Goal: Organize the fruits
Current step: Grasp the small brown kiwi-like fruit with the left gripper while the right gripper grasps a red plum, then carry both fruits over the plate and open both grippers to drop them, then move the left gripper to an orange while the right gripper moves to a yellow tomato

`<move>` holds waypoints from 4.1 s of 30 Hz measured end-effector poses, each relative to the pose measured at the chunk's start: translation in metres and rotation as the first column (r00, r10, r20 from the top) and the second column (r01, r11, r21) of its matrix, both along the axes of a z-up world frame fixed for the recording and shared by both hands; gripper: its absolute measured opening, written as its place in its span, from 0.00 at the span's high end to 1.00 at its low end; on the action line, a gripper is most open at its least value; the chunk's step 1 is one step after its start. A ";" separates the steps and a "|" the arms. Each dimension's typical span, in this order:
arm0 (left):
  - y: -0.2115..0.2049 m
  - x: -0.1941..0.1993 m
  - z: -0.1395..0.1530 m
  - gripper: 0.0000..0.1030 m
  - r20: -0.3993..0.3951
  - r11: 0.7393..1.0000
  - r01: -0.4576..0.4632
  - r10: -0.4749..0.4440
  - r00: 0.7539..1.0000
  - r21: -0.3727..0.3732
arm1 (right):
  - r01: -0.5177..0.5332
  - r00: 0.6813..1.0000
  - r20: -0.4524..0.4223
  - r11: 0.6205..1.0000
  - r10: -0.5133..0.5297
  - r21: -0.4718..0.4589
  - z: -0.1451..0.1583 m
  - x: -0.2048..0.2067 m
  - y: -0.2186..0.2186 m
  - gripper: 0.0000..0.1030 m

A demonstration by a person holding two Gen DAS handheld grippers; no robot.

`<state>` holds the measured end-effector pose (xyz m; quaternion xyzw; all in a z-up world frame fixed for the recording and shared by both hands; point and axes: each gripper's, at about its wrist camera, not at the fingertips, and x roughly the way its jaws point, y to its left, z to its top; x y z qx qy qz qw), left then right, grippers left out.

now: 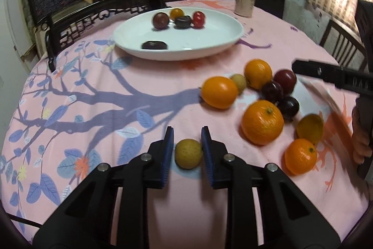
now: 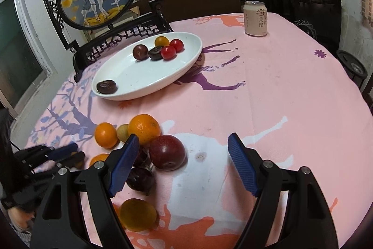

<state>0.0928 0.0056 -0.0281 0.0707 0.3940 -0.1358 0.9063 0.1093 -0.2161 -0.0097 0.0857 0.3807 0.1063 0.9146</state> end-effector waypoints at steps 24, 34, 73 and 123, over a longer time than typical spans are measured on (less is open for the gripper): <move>0.004 0.004 0.001 0.67 0.023 0.999 -0.035 0.034 0.999 0.029 | -0.132 0.991 -0.018 0.981 0.131 -0.144 -0.013 -0.007 0.040 0.63; -0.005 0.002 -0.001 0.77 0.011 1.000 0.001 -0.001 1.000 0.024 | -0.114 0.993 0.004 0.982 0.116 -0.152 -0.009 -0.009 0.038 0.63; 0.002 0.004 0.007 0.77 0.003 1.000 -0.010 0.010 1.000 0.002 | -0.103 0.993 -0.055 0.994 0.100 -0.043 -0.016 0.004 0.021 0.63; -0.002 0.120 0.040 0.24 0.112 0.986 -0.159 0.164 0.980 -0.051 | -0.121 0.980 0.130 0.971 0.150 -0.207 0.032 0.064 0.078 0.53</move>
